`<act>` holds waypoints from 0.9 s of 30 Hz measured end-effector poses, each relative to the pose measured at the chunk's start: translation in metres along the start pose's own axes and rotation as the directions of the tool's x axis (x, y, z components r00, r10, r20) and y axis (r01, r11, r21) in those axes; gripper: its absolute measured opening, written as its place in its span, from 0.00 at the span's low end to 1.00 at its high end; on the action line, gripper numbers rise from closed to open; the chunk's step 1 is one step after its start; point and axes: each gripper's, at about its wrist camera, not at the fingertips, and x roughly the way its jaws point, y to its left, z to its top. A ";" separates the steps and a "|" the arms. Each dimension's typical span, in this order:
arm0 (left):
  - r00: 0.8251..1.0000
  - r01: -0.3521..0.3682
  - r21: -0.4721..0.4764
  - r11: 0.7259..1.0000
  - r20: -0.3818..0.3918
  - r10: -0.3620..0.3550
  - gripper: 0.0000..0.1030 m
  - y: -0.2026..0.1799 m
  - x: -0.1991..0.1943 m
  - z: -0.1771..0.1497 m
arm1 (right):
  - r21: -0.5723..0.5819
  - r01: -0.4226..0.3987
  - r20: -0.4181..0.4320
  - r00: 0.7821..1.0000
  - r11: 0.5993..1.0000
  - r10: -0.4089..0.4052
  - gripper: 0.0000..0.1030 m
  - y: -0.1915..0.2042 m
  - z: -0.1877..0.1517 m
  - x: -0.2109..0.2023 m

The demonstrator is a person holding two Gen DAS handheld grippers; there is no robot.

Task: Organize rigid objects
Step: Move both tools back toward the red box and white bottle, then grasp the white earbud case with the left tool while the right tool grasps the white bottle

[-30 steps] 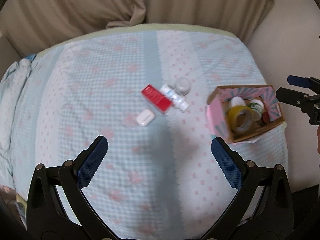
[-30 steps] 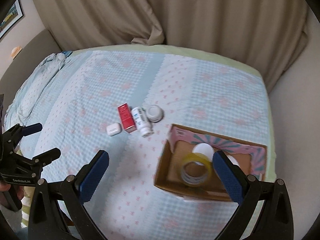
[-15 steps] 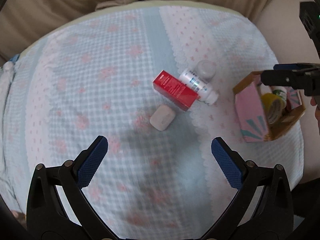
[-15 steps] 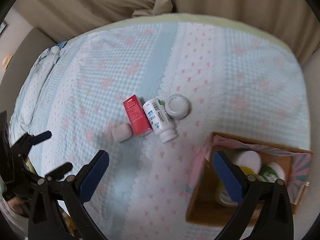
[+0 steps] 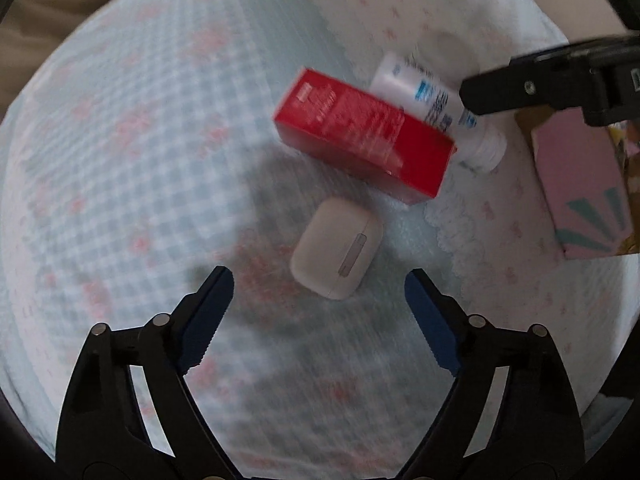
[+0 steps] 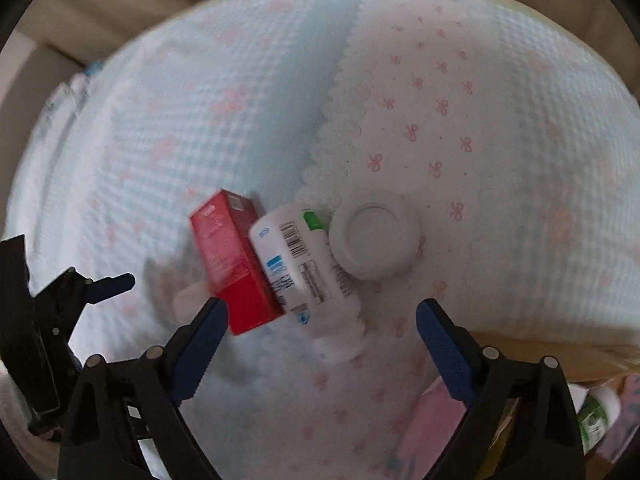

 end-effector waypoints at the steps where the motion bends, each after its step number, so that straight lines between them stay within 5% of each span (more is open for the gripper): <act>1: 1.000 0.004 0.005 1.000 0.000 -0.004 0.84 -0.001 0.004 0.000 | -0.006 0.008 -0.002 1.000 1.000 -0.008 0.91 0.002 0.000 0.000; 4: 1.000 0.008 0.025 1.000 0.006 -0.008 0.84 -0.005 0.011 0.000 | -0.015 -0.024 0.004 1.000 1.000 0.024 0.76 0.009 -0.003 -0.006; 13: 0.999 0.024 0.066 0.998 0.021 -0.025 0.82 -0.011 0.027 0.001 | 0.177 -0.127 -0.063 0.988 0.976 0.140 0.75 -0.010 0.007 0.025; 21: 0.999 0.040 0.117 0.992 0.001 -0.041 0.59 -0.021 0.045 0.000 | 0.237 -0.169 -0.081 0.978 0.957 0.193 0.65 -0.021 0.008 0.045; 27: 1.000 0.027 0.153 0.988 -0.006 -0.026 0.54 -0.031 0.055 0.005 | 0.235 -0.195 -0.066 0.974 0.952 0.216 0.62 -0.029 0.014 0.049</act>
